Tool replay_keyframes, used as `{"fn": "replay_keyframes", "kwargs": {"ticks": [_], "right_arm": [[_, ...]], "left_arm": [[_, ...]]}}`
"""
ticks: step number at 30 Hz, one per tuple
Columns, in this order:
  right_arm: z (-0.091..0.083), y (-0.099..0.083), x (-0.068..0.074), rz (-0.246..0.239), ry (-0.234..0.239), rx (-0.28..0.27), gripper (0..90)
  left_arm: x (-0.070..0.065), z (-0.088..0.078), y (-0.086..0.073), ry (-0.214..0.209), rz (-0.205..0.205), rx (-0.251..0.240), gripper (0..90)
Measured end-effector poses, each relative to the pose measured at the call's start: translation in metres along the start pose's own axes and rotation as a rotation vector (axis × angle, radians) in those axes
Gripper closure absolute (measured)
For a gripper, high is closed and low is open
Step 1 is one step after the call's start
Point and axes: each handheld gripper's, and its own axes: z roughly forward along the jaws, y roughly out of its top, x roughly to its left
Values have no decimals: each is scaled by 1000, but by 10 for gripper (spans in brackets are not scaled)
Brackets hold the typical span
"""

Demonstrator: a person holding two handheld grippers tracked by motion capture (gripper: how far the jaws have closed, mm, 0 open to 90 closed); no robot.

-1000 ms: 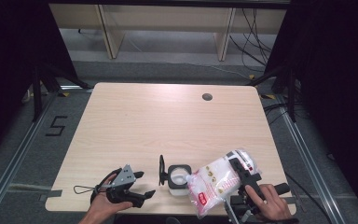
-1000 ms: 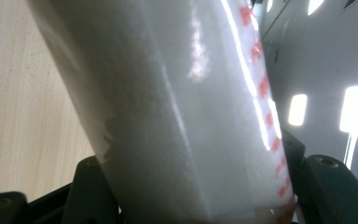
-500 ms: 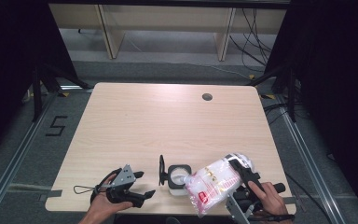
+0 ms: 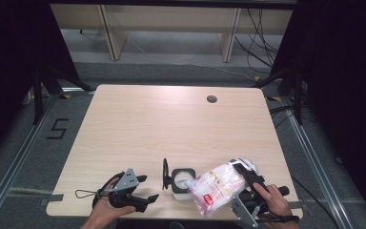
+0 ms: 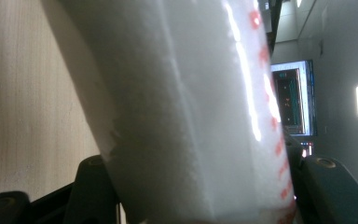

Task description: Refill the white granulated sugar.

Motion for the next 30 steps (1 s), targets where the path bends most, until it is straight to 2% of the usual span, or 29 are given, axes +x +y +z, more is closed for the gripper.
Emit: {"fn": "replay_keyframes", "kwargs": {"ticks": [5,6,7,8,9,11,12,14,16,17,20,21,22,25,26,30], "right_arm": [[2,0,1,-37,-5,6,462],[3,1,-1,-80,-7,-5,464],[3,0,2,-43,-1,1,465],[3,1,2,-56,-7,5,466],[3,0,5,-27,-5,15,468],[4,2,0,-130,-8,9,471],[4,2,1,-117,-4,14,472],[4,3,1,-125,-8,13,472],[4,3,0,-124,-8,6,473],[3,2,1,-102,-14,7,473],[3,5,-2,-128,-16,-1,475],[4,6,0,-110,-13,3,475],[4,7,-1,-135,-15,-5,475],[5,7,-1,-119,-11,-10,475],[5,6,1,-95,-6,-9,475],[6,5,0,-111,-10,-12,475]], "left_arm": [[0,0,0,-1,1,2,208],[0,0,0,-1,1,2,208],[0,0,0,0,1,2,208],[0,0,0,-2,0,-4,208],[0,0,0,-3,0,-4,208],[0,1,0,-3,2,-4,209],[0,1,0,-7,7,-4,209],[1,0,0,-5,25,-2,209],[1,1,1,-7,24,-2,209],[1,0,1,-4,25,-2,209],[1,0,1,-5,25,-1,209],[1,0,1,-6,25,-3,209],[0,1,1,-7,16,-10,209],[0,1,0,-7,16,-11,209],[1,1,1,-7,16,-11,209],[1,1,0,-10,24,-10,210]]}}
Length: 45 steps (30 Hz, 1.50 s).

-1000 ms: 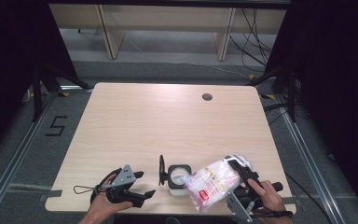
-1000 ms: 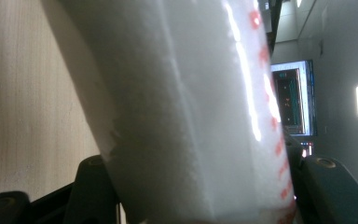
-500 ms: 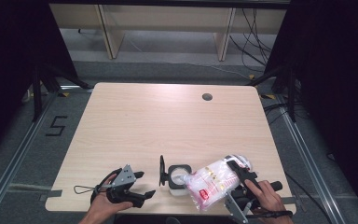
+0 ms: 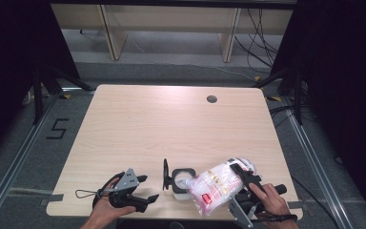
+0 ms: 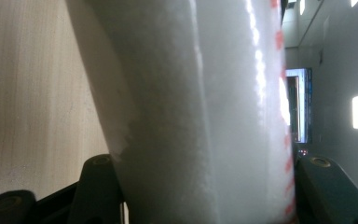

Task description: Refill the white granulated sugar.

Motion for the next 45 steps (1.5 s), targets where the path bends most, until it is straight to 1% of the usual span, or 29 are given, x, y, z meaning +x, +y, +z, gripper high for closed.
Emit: {"fn": "replay_keyframes", "kwargs": {"ticks": [1,3,4,5,9,10,11,12,13,14,15,17,19,20,24,25,28,32,33,34,36,38,39,40,41,42,43,44,45], "right_arm": [[1,-1,3,37,8,3,475],[1,-1,3,28,5,4,475],[1,0,1,-3,9,5,475],[2,0,1,-9,7,-1,475],[4,0,2,-9,14,9,475],[4,0,3,-3,20,11,475],[4,-1,6,35,23,16,475],[5,-1,4,8,23,8,475],[5,-1,6,28,28,20,475],[5,-1,6,17,23,18,475],[5,-1,3,-22,22,16,475],[6,0,5,-22,26,18,476],[5,-1,3,-49,26,22,477],[6,0,5,-31,22,21,478],[7,0,7,-31,23,24,483],[7,0,9,0,22,26,486],[7,0,9,10,25,23,488],[6,-2,4,-17,20,-2,493],[7,-3,5,31,29,-10,494],[6,-5,10,123,39,-11,494],[7,-7,4,75,50,-32,495],[8,-10,8,148,62,-36,495],[9,-11,5,114,65,-55,496],[8,-11,8,183,75,-57,496],[8,-12,7,179,83,-70,496],[7,-13,10,248,89,-64,496],[9,-14,6,207,91,-86,497],[8,-15,8,243,94,-86,497],[9,-15,6,222,97,-101,497]], "left_arm": [[0,0,0,3,-1,2,209],[0,0,0,2,-1,2,210],[0,0,0,3,0,2,210],[0,0,0,4,-1,2,210],[0,0,0,5,1,7,210],[0,0,0,5,0,6,210],[0,0,0,4,0,6,210],[0,0,0,4,0,6,210],[0,0,0,4,0,6,210],[0,0,0,4,0,6,210],[0,0,0,4,0,6,210],[0,0,0,0,-1,3,211],[0,0,0,-2,-1,1,210],[0,0,0,-2,-1,1,210],[0,0,0,0,1,5,211],[0,0,0,-1,1,5,211],[0,0,0,0,0,5,211],[0,0,0,2,-2,3,211],[0,0,0,2,-2,2,211],[0,-1,0,2,-1,2,210],[1,0,0,-2,0,-2,211],[0,0,0,-1,-8,-6,210],[0,0,0,-1,-10,-7,211],[0,0,0,0,-9,-11,211],[1,0,0,1,0,-5,211],[0,0,0,0,-7,-14,211],[0,1,0,-2,-14,-20,210],[0,0,0,-1,-11,-20,211],[0,0,0,-4,-12,-17,211]]}}
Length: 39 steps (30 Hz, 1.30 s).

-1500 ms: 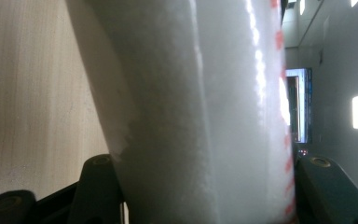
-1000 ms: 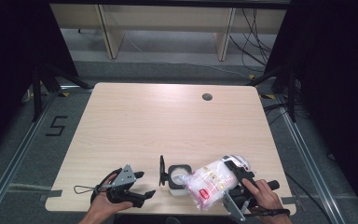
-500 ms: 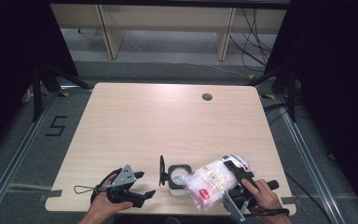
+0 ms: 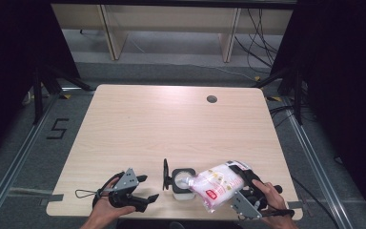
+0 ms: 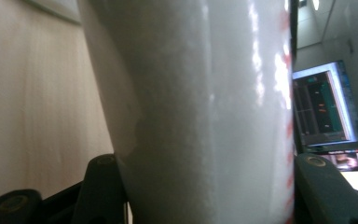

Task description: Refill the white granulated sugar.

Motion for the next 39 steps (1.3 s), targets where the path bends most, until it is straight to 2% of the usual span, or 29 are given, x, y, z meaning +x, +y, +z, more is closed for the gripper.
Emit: {"fn": "replay_keyframes", "kwargs": {"ticks": [1,2,3,5,6,7,8,9,10,11,12,13,14,15,17,18,19,20,22,23,26,27,28,30,32,34,36,37,39], "right_arm": [[1,-2,3,54,7,-10,497],[3,-3,-1,4,5,-33,497],[2,-3,4,79,26,-24,497],[3,-4,2,52,30,-33,498],[3,-5,5,112,43,-33,498],[4,-6,3,97,39,-54,498],[3,-6,6,167,57,-58,498],[3,-6,6,189,64,-68,498],[3,-7,6,200,71,-81,499],[4,-7,4,177,67,-86,499],[3,-7,6,240,79,-89,499],[4,-8,4,227,84,-104,499],[5,-9,4,239,82,-113,499],[5,-10,3,256,89,-118,499],[6,-12,1,283,91,-127,499],[7,-14,1,297,94,-130,499],[7,-15,1,324,92,-131,499],[9,-17,-1,339,101,-144,499],[11,-20,-2,382,107,-158,500],[13,-21,-2,414,113,-169,499],[21,-26,-5,487,134,-196,500],[24,-27,-6,512,139,-205,500],[28,-28,-6,537,151,-211,501],[34,-30,-7,566,160,-220,501],[41,-33,-7,609,177,-239,501],[48,-35,-6,661,188,-254,502],[53,-37,-5,681,194,-245,502],[57,-39,-5,683,213,-248,502],[62,-42,-3,694,212,-245,504]], "left_arm": [[-1,0,-1,2,-27,0,210],[0,-1,0,12,-11,17,211],[0,-1,0,14,-9,19,211],[-1,0,0,1,-25,-3,211],[-1,-1,0,4,-25,-4,211],[1,-2,1,4,-3,7,210],[1,-2,1,4,2,7,210],[1,-2,0,5,0,7,211],[1,-2,1,9,3,9,211],[1,-3,1,12,3,9,211],[0,-3,1,13,-8,8,211],[0,-2,1,9,-18,0,210],[1,-3,0,10,-10,-4,211],[1,-3,0,12,-23,3,211],[3,-4,1,12,-2,2,210],[2,-4,1,18,-15,5,210],[3,-6,1,26,1,17,210],[3,-5,1,23,-21,3,210],[3,-5,1,17,-15,0,210],[5,-5,2,16,12,2,210],[5,-6,2,15,7,-2,210],[4,-6,1,20,-14,-3,210],[4,-6,1,23,-13,1,210],[4,-6,1,20,-11,1,210],[4,-7,1,17,-29,4,210],[3,-5,1,17,-45,-18,210],[4,-5,1,27,-29,-7,209],[4,-6,1,23,-29,-10,209],[3,-6,1,19,-44,-27,209]]}}
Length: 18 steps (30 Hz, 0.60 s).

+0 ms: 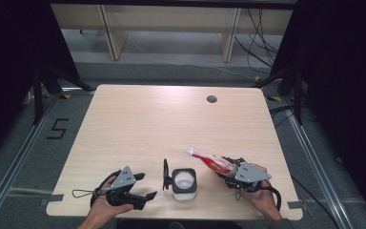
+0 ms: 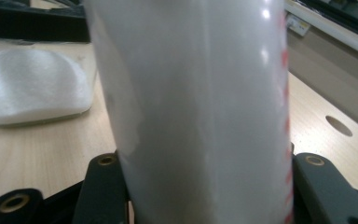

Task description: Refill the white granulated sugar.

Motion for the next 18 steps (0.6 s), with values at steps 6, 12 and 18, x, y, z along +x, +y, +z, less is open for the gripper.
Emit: {"fn": "replay_keyframes", "kwargs": {"ticks": [6,12,18], "right_arm": [[-1,-2,-5,65,-2,-7,504],[-3,-5,-8,141,-9,-11,505],[-5,-7,-9,177,-20,-18,505]], "left_arm": [[0,-2,0,7,16,14,209],[2,-1,0,8,30,15,210],[1,0,-1,6,15,2,209]]}}
